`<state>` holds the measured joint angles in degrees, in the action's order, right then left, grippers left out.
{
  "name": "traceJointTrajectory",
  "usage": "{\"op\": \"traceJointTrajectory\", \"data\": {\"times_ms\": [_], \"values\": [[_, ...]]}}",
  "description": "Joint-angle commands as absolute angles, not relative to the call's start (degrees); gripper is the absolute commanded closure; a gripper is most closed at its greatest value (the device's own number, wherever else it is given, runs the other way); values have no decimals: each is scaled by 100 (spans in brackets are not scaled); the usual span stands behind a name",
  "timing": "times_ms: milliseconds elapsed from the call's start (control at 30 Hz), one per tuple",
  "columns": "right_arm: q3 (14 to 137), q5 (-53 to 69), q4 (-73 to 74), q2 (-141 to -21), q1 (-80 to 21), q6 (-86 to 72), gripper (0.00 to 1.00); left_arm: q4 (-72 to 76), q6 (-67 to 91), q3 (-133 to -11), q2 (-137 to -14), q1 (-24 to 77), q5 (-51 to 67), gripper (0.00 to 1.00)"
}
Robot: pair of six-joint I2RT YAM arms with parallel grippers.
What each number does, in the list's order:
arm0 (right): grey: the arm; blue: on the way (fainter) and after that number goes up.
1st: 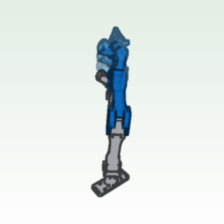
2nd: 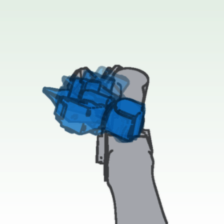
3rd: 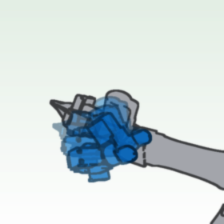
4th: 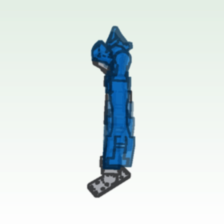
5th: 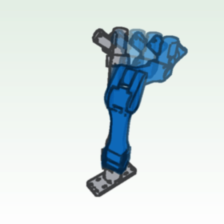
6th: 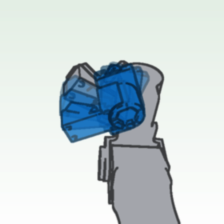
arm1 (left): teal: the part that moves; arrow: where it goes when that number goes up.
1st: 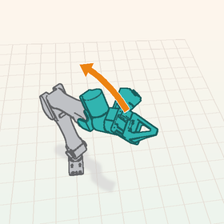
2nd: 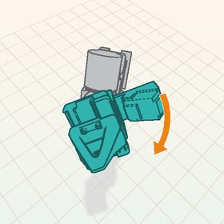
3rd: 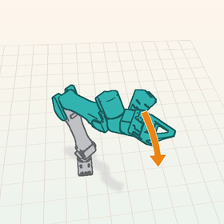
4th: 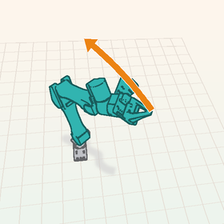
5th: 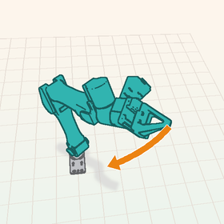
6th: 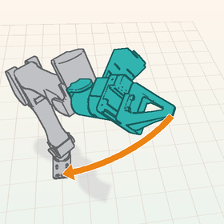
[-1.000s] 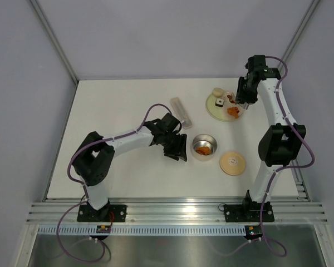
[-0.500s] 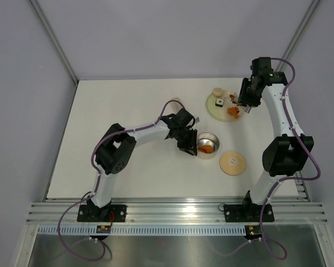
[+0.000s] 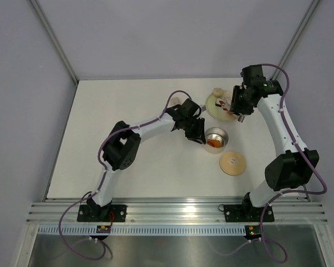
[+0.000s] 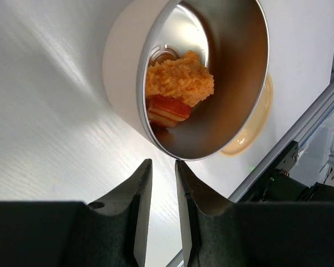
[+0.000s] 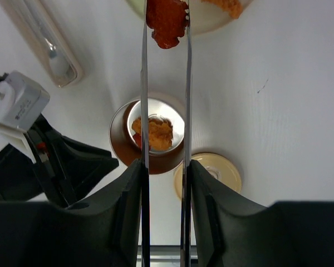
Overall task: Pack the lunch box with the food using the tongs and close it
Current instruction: Move the packing box to the center of the board, then place the fake food in the packing box.
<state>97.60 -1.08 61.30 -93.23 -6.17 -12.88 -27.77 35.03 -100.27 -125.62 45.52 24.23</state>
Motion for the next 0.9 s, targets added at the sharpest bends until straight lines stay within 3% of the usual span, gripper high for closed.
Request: {"op": "traceJointTrajectory", "data": {"times_ms": [0,467,867], "values": [[9328,-377,6187,-8764,-1027,-1449,87,-2961,3455,-9960,-12114,4342,2417,74],[7964,-466,6425,-7533,-1687,-1872,87,-3375,3032,-8025,-9415,3656,1855,71],[7726,-185,6706,-7304,-1705,-1574,86,-3375,3094,-7602,-9061,3656,1608,71]]}}
